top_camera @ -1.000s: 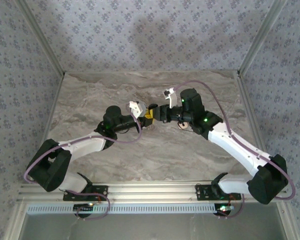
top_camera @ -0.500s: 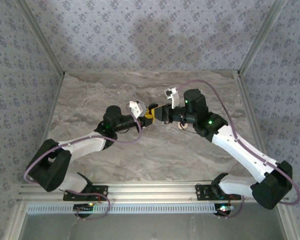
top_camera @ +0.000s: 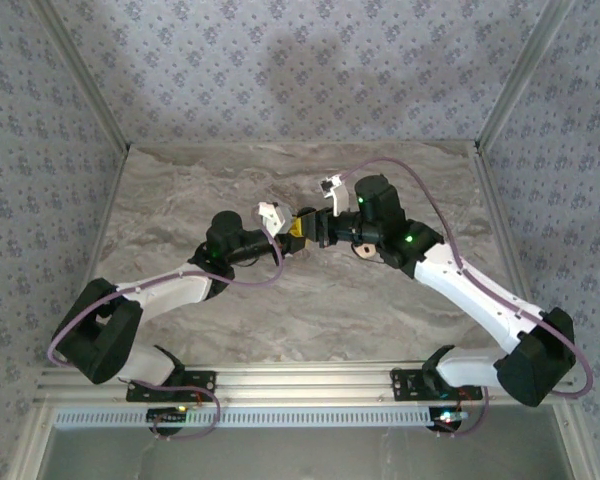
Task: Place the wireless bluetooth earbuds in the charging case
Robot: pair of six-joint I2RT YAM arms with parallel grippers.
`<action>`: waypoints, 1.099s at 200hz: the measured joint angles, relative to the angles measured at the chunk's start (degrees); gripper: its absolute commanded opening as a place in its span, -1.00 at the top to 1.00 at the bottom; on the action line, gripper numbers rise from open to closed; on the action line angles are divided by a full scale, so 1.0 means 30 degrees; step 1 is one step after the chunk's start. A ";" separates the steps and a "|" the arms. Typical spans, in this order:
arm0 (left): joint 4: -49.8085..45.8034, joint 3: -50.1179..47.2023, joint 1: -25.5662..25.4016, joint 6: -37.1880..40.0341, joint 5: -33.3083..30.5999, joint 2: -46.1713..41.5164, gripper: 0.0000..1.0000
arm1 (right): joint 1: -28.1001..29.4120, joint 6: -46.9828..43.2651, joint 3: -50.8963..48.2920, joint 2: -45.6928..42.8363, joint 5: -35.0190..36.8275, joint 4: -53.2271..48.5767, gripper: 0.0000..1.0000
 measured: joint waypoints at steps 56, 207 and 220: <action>-0.0087 -0.0007 0.0022 0.0000 -0.0036 -0.0109 0.72 | -0.0022 0.0015 0.0036 0.0000 0.0503 -0.0044 0.70; -0.1005 -0.0007 0.0036 -0.0015 -0.0029 -0.0109 0.72 | -0.0328 0.0255 0.0284 0.0554 0.0415 0.0350 0.67; -0.1056 -0.0007 0.0036 -0.0015 -0.0029 -0.0109 0.72 | -0.0313 0.0306 0.0291 0.0627 0.0357 0.0386 0.67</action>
